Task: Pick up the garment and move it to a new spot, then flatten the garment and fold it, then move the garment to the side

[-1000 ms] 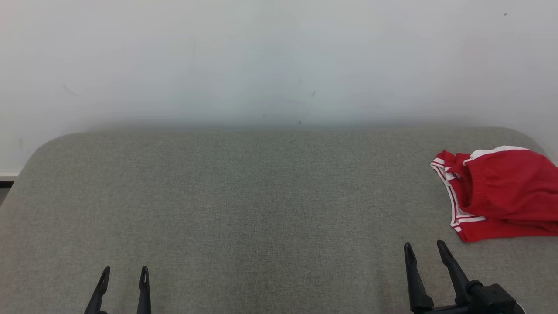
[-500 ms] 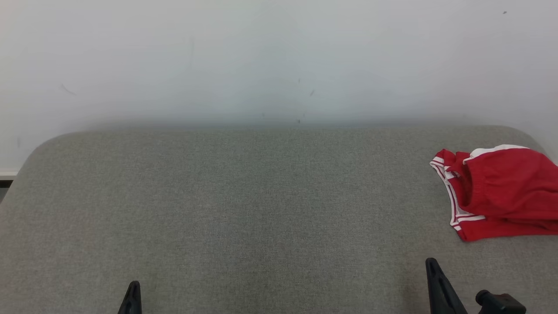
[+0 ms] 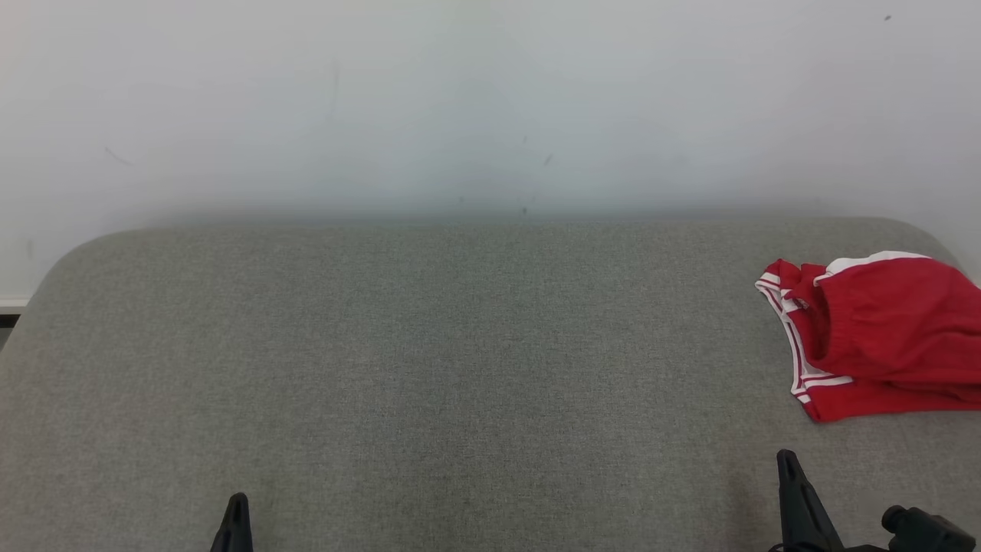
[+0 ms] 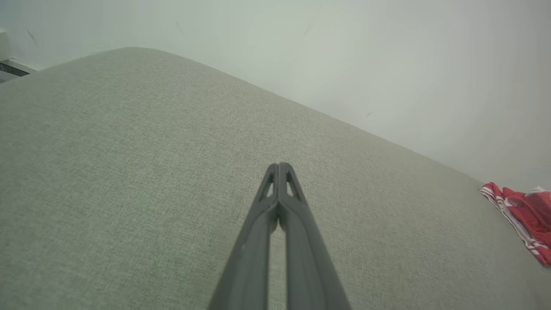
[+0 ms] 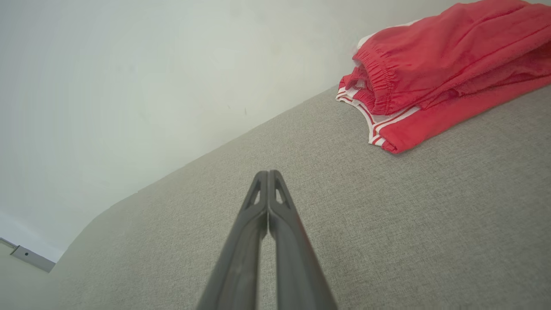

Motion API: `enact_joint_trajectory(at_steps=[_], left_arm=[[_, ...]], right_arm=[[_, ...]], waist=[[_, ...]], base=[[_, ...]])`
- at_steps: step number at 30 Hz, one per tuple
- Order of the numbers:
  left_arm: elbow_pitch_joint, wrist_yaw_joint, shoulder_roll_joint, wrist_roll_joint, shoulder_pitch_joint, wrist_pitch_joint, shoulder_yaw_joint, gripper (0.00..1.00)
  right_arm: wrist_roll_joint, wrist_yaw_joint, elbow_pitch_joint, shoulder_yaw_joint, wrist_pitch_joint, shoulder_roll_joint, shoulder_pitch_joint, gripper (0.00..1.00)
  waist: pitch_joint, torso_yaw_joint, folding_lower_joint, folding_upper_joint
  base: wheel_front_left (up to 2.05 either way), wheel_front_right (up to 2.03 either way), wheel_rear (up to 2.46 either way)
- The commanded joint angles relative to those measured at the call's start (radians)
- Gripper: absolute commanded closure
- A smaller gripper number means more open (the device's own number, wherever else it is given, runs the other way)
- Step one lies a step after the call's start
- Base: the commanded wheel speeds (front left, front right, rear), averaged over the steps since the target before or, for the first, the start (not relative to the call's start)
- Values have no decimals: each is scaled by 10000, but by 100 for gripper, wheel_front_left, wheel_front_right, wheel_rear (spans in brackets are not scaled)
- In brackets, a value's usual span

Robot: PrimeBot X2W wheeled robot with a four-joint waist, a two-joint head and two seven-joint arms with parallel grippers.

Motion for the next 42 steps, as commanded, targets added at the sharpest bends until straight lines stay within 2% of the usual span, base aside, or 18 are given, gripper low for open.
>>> enact_joint_trajectory(at_steps=[1,21,42], left_arm=[[-146,-76,-12,-470,-323,71,86,100],[-161,-372,-294,-3342,-584,564,171,100],[-174,-621,-521,-5679,-815,968,249,100]], right_arm=[[514,1,-175,-92,121,-86,-230,100],[3522,3,-323,-588,1010,-173,-350,100],[5932,5,-424,-1036,1786,-202,-487,100]], waist=[[8,-3,0,0],[93,-33,0,0],[179,-63,0,0]], base=[[0,0,0],[0,0,0],[0,0,0]])
